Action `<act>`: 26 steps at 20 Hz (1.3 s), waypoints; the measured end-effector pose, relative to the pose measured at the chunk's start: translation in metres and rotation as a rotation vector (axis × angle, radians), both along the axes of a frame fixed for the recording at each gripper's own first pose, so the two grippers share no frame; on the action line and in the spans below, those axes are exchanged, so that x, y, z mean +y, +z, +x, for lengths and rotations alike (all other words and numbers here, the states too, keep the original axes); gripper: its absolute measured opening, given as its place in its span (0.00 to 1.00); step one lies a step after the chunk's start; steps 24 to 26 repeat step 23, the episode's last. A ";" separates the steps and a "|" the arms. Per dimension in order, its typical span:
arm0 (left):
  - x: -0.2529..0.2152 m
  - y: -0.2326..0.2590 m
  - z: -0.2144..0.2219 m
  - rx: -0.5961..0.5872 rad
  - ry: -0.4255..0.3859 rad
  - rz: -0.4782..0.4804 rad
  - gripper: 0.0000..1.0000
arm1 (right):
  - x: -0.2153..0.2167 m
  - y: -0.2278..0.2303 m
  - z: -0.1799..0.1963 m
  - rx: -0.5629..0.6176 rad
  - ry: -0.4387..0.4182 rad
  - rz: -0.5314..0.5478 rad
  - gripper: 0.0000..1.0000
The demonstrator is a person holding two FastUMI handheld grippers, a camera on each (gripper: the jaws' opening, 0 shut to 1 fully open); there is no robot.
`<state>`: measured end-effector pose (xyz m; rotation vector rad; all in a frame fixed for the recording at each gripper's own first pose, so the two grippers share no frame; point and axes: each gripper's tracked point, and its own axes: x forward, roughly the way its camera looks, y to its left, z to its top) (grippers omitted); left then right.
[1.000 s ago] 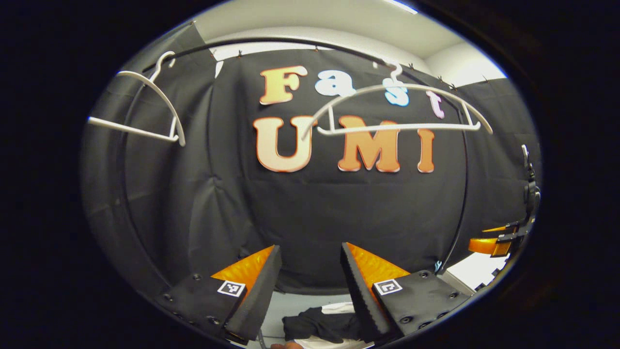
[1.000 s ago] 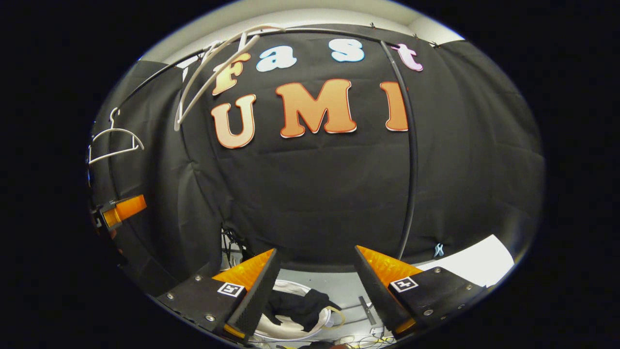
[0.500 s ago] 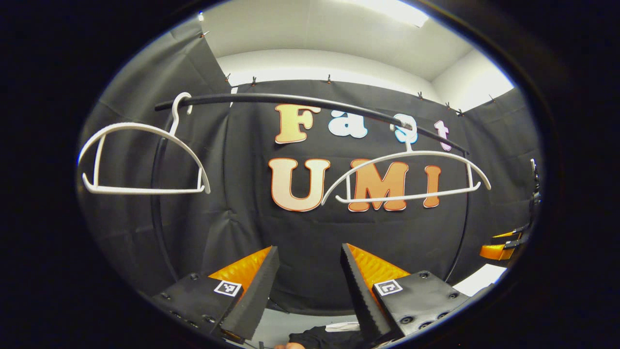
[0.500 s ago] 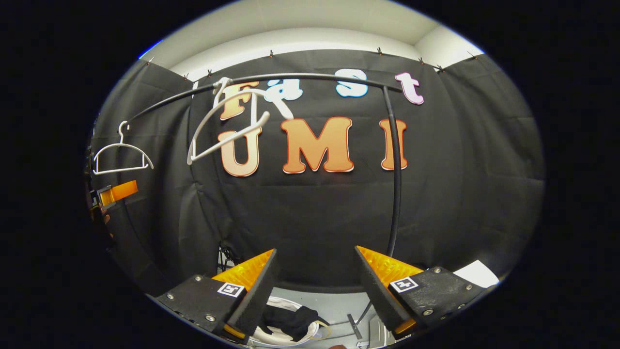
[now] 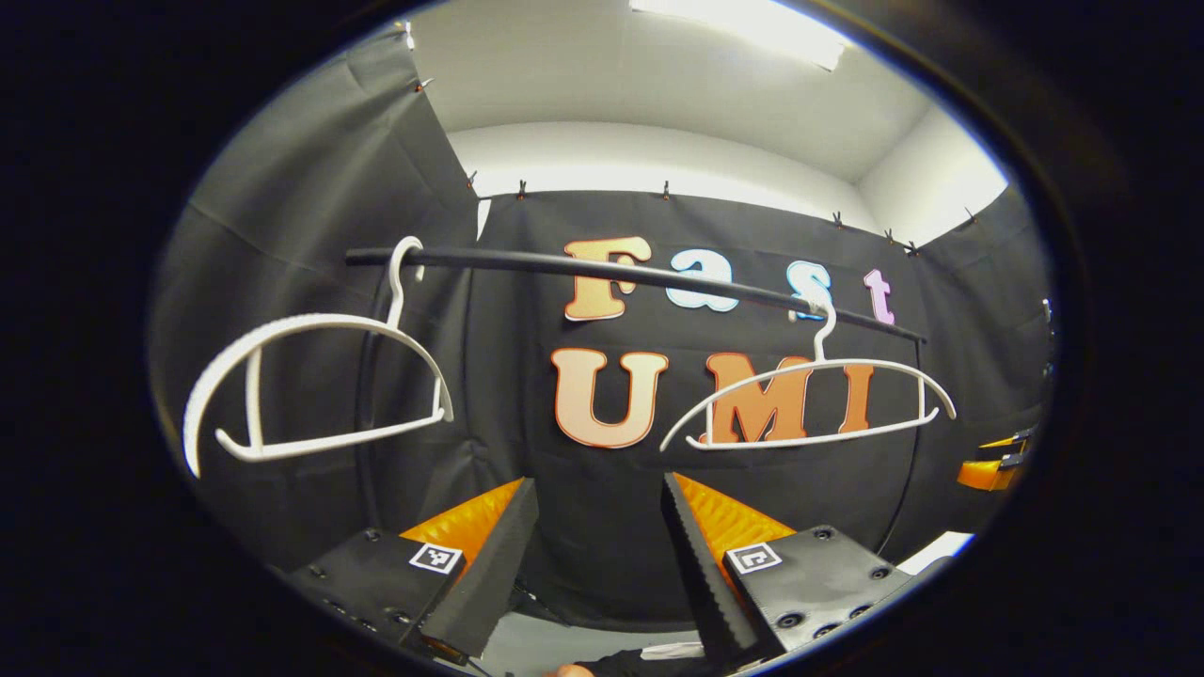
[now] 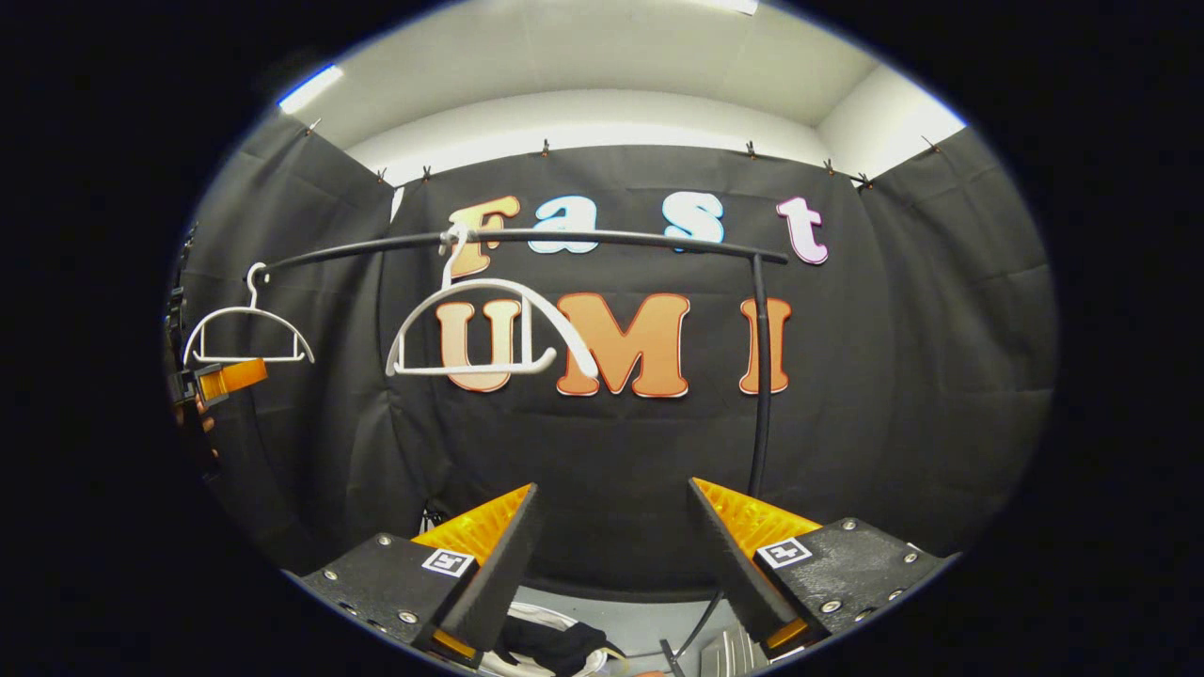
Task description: Grasp the clothes on the hanger with both hands and then place them into the laundry hamper below.
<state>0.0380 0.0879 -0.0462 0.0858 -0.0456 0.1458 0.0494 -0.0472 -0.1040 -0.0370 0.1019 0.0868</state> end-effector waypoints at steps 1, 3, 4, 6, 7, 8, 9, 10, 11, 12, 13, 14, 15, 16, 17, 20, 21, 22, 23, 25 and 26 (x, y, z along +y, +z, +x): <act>0.002 0.007 -0.002 -0.017 0.008 0.004 0.93 | 0.004 0.006 -0.002 -0.009 0.008 0.002 1.00; 0.002 0.014 -0.005 -0.029 0.011 0.014 0.87 | 0.008 0.008 -0.004 -0.023 0.015 0.002 1.00; 0.001 0.016 -0.007 -0.033 0.011 0.022 0.87 | 0.009 0.009 -0.005 -0.025 0.016 0.001 1.00; -0.001 0.018 -0.006 -0.028 0.015 0.046 0.88 | 0.011 0.009 -0.006 -0.022 0.018 -0.003 1.00; -0.003 0.018 -0.006 -0.024 0.015 0.050 0.88 | 0.012 0.009 -0.006 -0.019 0.017 -0.003 1.00; -0.005 0.017 -0.005 -0.020 0.009 0.048 0.88 | 0.013 0.009 -0.005 -0.018 0.018 0.000 1.00; -0.009 0.017 -0.005 -0.015 0.006 0.045 0.83 | 0.013 0.009 -0.005 -0.019 0.020 0.002 1.00; -0.009 0.016 -0.006 -0.013 0.004 0.043 0.92 | 0.012 0.008 -0.005 -0.019 0.019 0.003 1.00; -0.010 0.014 -0.004 -0.008 0.002 0.039 0.93 | 0.011 0.008 -0.006 -0.018 0.015 0.002 1.00; -0.010 0.013 -0.004 -0.006 0.003 0.036 0.96 | 0.011 0.006 -0.005 -0.016 0.014 0.002 1.00; -0.010 0.013 -0.003 -0.005 0.004 0.033 0.99 | 0.011 0.005 -0.005 -0.013 0.014 0.002 1.00; -0.010 0.011 -0.004 -0.002 0.003 0.028 0.98 | 0.009 0.003 -0.003 -0.010 0.011 0.002 1.00; -0.009 0.010 -0.003 0.000 0.002 0.022 0.98 | 0.007 0.002 -0.004 -0.008 0.008 0.002 1.00; -0.009 0.009 -0.003 0.004 0.003 0.019 0.96 | 0.006 0.001 -0.004 -0.007 0.006 0.003 1.00; -0.008 0.008 -0.002 0.006 0.005 0.018 0.96 | 0.005 0.001 -0.004 -0.008 0.003 0.005 1.00; -0.007 0.004 -0.001 0.014 0.011 0.016 0.96 | 0.004 0.001 -0.003 -0.009 0.001 0.009 1.00; -0.008 0.004 0.000 0.016 0.011 0.014 0.96 | 0.004 0.001 -0.002 -0.010 0.000 0.009 0.94; -0.007 0.002 0.000 0.019 0.011 0.012 0.96 | 0.004 0.001 -0.002 -0.011 -0.001 0.009 0.94; -0.006 0.001 0.001 0.021 0.012 0.011 0.96 | 0.005 0.000 -0.002 -0.012 -0.002 0.009 0.94; -0.006 0.001 0.001 0.021 0.012 0.011 0.96 | 0.005 0.000 -0.002 -0.012 -0.002 0.009 0.94; -0.006 0.001 0.001 0.021 0.012 0.011 0.96 | 0.005 0.000 -0.002 -0.012 -0.002 0.009 0.94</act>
